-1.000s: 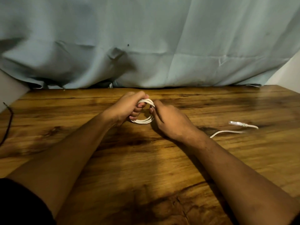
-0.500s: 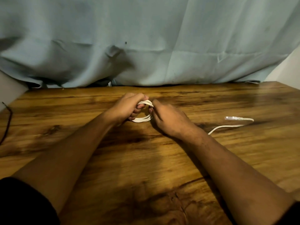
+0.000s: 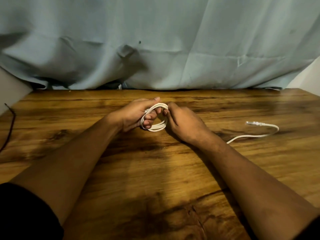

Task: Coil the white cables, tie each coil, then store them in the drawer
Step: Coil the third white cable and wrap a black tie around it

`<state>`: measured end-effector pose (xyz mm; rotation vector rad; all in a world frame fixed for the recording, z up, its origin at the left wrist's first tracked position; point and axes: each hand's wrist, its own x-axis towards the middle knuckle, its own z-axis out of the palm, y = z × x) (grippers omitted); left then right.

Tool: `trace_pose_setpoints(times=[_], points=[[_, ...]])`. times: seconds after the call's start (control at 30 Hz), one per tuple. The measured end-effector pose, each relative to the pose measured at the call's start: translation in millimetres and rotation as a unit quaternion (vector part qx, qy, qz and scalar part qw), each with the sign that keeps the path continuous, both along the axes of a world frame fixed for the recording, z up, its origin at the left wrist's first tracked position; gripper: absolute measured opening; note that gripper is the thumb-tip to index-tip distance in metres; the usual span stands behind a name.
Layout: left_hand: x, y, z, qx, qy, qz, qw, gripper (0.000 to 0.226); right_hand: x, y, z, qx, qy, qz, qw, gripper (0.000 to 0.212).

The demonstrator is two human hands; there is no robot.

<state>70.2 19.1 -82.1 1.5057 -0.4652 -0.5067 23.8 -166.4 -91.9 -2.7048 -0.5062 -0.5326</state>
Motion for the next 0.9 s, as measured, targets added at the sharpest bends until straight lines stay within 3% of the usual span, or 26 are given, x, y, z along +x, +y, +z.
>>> trace_pose_setpoints(times=[0.4, 0.57, 0.73, 0.8, 0.9], points=[[-7, -4, -3, -0.089, 0.099, -0.111, 0.985, 0.034, 1, -5, -1, -0.012, -0.022, -0.009, 1.000, 0.026], [-12, -9, 5, -0.207, 0.134, -0.073, 0.966, 0.037, -3, -15, 6, -0.008, -0.056, 0.007, 0.998, 0.032], [0, 14, 32, -0.357, 0.132, -0.004, 0.925, 0.034, -6, -19, 9, -0.125, -0.029, -0.081, 0.988, 0.050], [0, 12, 34, -0.379, 0.137, 0.062, 0.913, 0.034, -6, -1, 3, -0.181, -0.022, -0.067, 0.981, 0.059], [1, 8, 35, -0.412, 0.145, 0.137, 0.889, 0.041, -12, 22, -2, -0.201, -0.056, -0.029, 0.978, 0.052]])
